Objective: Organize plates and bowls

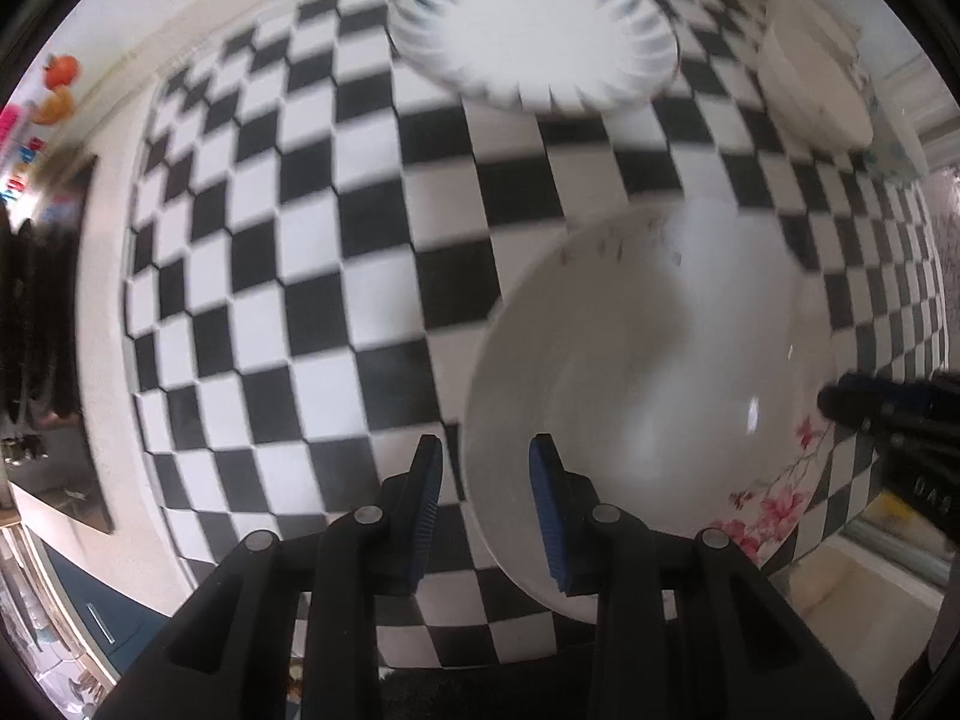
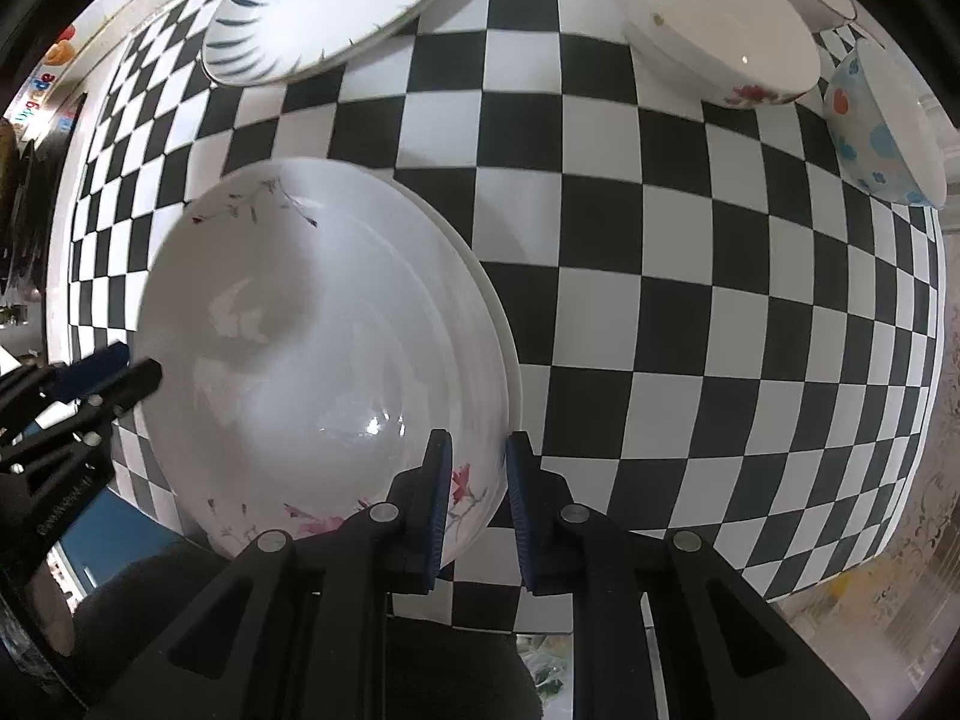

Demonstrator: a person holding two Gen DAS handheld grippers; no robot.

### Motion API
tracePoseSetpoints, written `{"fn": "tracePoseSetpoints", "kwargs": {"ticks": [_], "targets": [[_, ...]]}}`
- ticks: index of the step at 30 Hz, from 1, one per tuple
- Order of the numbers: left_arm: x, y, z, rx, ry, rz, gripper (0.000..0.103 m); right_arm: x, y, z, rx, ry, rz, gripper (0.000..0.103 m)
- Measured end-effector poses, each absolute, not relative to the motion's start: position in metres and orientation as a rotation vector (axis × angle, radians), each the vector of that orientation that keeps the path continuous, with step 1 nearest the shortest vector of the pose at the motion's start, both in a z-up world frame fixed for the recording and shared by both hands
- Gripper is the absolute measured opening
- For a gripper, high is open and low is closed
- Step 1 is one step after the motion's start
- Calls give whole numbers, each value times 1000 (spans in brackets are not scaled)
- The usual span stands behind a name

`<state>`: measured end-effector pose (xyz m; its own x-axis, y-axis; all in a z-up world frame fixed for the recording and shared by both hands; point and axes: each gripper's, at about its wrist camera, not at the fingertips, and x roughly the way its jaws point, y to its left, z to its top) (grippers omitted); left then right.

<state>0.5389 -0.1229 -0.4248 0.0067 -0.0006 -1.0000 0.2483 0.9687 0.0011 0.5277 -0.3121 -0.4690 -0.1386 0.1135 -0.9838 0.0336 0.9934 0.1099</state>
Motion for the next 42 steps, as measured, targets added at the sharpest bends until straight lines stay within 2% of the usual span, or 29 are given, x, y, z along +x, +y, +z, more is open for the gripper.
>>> {"fn": "tracePoseSetpoints", "kwargs": {"ticks": [4,7,8,9,15,20,27,35,37,38,42], "targets": [[556,-118,-398,150,1486,-180,28,539,-313,-447,168,1658,97,23],[582,-111,-387,106,1457,-173,31,555,-316,-434,237,1605,123,45],[591,-108,-385,92,1453,-169,31,563,-317,-430,258,1585,136,59],[602,-105,-384,79,1447,-160,31,572,-318,-429,277,1572,144,65],[667,-93,-388,25,1411,-124,31,632,-322,-431,392,1533,142,65],[717,-89,-413,-3,1466,-142,31,696,-325,-432,402,1482,134,65],[750,-93,-456,-11,1547,-141,31,766,-327,-471,348,1551,85,65],[756,-100,-482,-87,1601,-198,31,789,-327,-515,352,1649,104,64],[755,-102,-484,-81,1602,-199,31,791,-327,-522,381,1668,115,51],[755,-103,-484,-86,1602,-205,31,791,-328,-526,385,1689,107,36],[753,-111,-482,-32,1564,-181,30,783,-322,-523,316,1676,105,29]]}}
